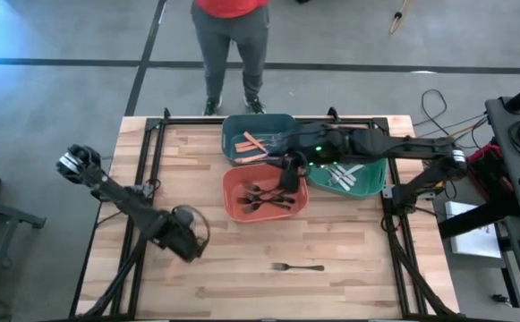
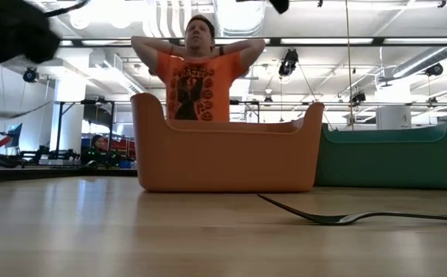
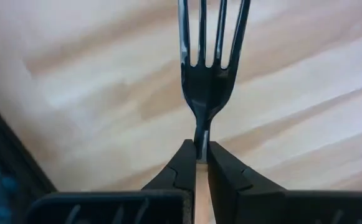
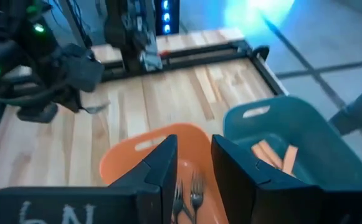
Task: Sort silverware by color (type)
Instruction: Put the orange fork into the blue bin
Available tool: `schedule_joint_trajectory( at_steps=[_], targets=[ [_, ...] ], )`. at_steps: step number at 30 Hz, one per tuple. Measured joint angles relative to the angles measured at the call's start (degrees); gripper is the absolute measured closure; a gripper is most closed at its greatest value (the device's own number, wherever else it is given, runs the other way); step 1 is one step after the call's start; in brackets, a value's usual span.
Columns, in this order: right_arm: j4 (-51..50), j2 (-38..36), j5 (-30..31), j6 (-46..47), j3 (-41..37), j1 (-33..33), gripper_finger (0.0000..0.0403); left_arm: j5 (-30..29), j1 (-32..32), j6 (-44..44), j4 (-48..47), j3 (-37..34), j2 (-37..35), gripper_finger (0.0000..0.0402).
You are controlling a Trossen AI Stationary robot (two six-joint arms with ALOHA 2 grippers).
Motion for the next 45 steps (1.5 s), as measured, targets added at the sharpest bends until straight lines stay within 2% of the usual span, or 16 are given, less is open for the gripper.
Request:
schedule_joint_trajectory(
  at_steps=[8, 12, 16, 20, 28, 36, 40, 45],
  targets=[
    [9.37, -7.63, 0.06, -0.07, -9.27, 1.41, 0.0323, -1.87, 14.25, 22.26, -10.22, 6.32, -1.15, 0.0399],
    [17.25, -11.17, -0.09, 1.35, -16.05, 2.16, 0.0326, -1.97, 18.39, 25.22, -18.61, 9.97, -1.43, 0.0399],
    [23.23, -13.28, -0.11, 1.44, -22.23, 2.50, 0.0324, -4.98, 20.43, 27.34, -26.58, 16.47, -1.56, 0.0399],
    [26.54, -14.63, -0.11, 1.32, -25.86, 2.50, 0.0326, -6.77, 24.24, 32.43, -30.95, 22.58, -1.64, 0.0399],
    [33.26, -17.53, -0.59, -1.23, -31.23, 2.85, 0.0330, -9.52, 34.49, 38.21, -30.93, 32.07, -1.59, 0.0399],
    [39.41, -18.70, -0.59, -3.57, -36.94, 2.85, 0.0329, -15.40, 42.78, 41.35, -30.79, 46.34, 0.29, 0.0399],
    [42.74, -18.56, -0.59, -3.63, -38.65, 2.85, 0.0334, -15.91, 47.73, 47.23, -28.27, 55.06, 4.28, 0.0399],
    [43.64, -18.78, -0.60, -4.36, -38.85, 2.85, 0.0334, -15.53, 53.00, 56.10, -28.40, 67.42, 12.69, 0.0399]
  ],
)
